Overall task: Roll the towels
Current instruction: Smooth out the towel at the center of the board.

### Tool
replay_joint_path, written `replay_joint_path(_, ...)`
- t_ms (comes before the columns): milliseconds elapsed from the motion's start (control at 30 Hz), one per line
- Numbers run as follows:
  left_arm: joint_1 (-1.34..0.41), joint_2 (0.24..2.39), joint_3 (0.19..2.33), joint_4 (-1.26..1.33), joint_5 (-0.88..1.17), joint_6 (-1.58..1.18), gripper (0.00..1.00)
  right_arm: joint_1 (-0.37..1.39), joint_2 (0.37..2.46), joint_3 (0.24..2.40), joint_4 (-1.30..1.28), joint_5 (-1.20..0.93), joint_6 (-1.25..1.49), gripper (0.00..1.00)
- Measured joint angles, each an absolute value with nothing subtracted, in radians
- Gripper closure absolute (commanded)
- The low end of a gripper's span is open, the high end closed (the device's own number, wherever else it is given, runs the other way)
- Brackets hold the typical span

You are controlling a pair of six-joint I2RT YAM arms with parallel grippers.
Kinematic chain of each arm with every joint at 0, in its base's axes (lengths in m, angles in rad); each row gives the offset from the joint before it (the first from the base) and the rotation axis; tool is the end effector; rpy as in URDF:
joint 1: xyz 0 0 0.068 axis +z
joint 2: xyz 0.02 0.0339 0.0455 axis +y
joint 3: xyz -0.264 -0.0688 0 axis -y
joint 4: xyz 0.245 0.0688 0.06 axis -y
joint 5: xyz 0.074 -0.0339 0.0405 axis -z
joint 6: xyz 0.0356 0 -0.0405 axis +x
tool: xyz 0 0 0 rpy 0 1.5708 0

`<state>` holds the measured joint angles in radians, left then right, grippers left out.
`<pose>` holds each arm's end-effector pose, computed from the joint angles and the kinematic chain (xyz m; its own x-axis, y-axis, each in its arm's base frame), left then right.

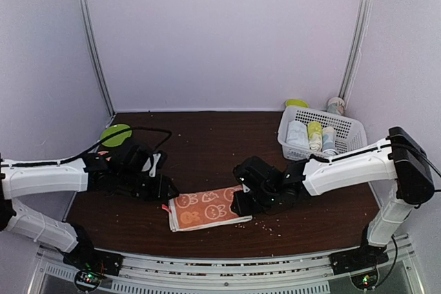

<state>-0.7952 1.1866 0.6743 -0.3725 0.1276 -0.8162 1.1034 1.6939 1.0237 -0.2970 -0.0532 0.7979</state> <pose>0.1601 -0.1697 0.2059 -0.9282 -0.0856 -0.3622 0.1291 0.8388 -0.5289 0.1532 0.3078 0.1802 -0.9069 -0.2104 -0.3650 -0.3664 0.8215 0.4369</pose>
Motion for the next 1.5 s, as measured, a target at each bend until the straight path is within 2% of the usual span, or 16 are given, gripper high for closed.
replay_joint_path(233,-0.908,1.418,0.859,-0.334,0.215,-0.757,0.62,1.099,1.691,0.981,-0.251,-0.046,0.82,0.71)
replay_joint_path(433,-0.931,1.497,0.855,-0.336,0.257,-0.731,0.67,1.039,1.684,1.015,-0.237,-0.016,0.813,0.75)
replay_joint_path(533,-0.931,1.522,0.837,-0.336,0.265,-0.726,0.7,1.011,1.75,1.118,-0.25,-0.011,0.799,0.77)
replay_joint_path(767,-0.931,1.59,0.781,-0.32,0.274,-0.72,0.84,0.988,1.899,1.224,-0.298,-0.011,0.79,0.82)
replay_joint_path(967,-0.93,1.589,0.739,-0.263,0.292,-0.72,1.0,0.947,1.965,1.258,-0.356,-0.023,0.802,0.84)
replay_joint_path(1233,-0.928,1.562,0.666,-0.168,0.311,-0.721,1.0,0.91,1.977,1.269,-0.362,-0.073,0.848,0.8)
replay_joint_path(1300,-0.928,1.559,0.659,-0.157,0.312,-0.721,0.9,0.906,1.976,1.269,-0.358,-0.085,0.853,0.73)
replay_joint_path(1400,-0.929,1.554,0.662,-0.158,0.319,-0.72,0.66,0.905,1.97,1.266,-0.347,-0.104,0.852,0.65)
replay_joint_path(1500,-0.934,1.538,0.69,-0.204,0.319,-0.709,0.51,0.908,1.94,1.256,-0.355,-0.109,0.836,0.62)
